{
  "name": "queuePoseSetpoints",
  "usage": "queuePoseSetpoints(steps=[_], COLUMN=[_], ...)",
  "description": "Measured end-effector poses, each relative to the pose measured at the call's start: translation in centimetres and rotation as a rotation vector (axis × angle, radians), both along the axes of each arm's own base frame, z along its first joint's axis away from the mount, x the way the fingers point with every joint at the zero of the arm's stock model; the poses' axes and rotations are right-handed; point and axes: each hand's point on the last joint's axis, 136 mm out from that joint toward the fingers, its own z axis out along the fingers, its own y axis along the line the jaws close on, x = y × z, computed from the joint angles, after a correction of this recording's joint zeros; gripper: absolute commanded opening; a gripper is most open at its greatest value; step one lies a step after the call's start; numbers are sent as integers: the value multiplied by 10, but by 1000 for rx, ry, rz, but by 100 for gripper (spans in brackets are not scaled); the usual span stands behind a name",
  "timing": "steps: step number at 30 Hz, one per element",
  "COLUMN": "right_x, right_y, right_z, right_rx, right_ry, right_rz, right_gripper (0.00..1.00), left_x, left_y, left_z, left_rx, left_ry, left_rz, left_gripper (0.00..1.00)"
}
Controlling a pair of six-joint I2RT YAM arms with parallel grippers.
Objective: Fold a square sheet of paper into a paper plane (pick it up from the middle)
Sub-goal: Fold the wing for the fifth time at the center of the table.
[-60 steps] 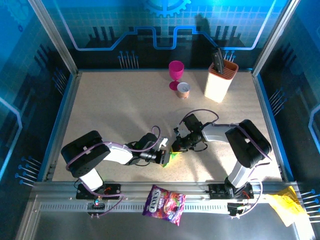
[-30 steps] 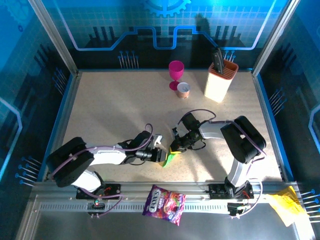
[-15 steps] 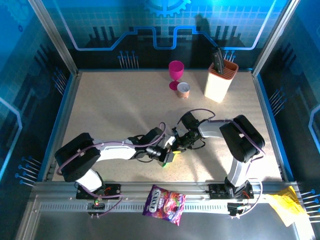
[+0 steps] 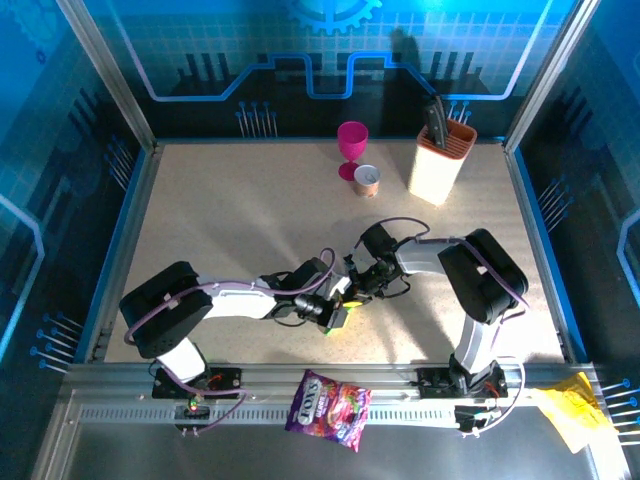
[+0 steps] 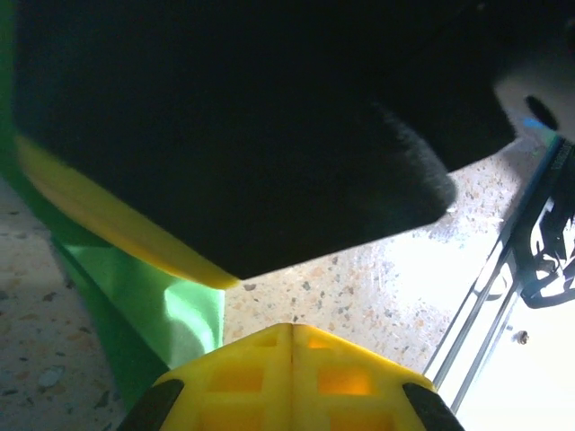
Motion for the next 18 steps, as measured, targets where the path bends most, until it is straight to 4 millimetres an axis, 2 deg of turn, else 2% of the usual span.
queuePoseSetpoints(steps=[6, 18], right_x=[0, -1], right_y=[0, 0], right_z=[-1, -2], right_rx=[-2, -6], right_ry=[5, 13], right_rz=[1, 1], right_gripper=[0, 0], left_x=[-2, -3], left_y=[9, 12], left_z=[-15, -13], left_rx=[15, -11], left_ry=[14, 0], left_rz=[13, 15], left_gripper=[0, 0])
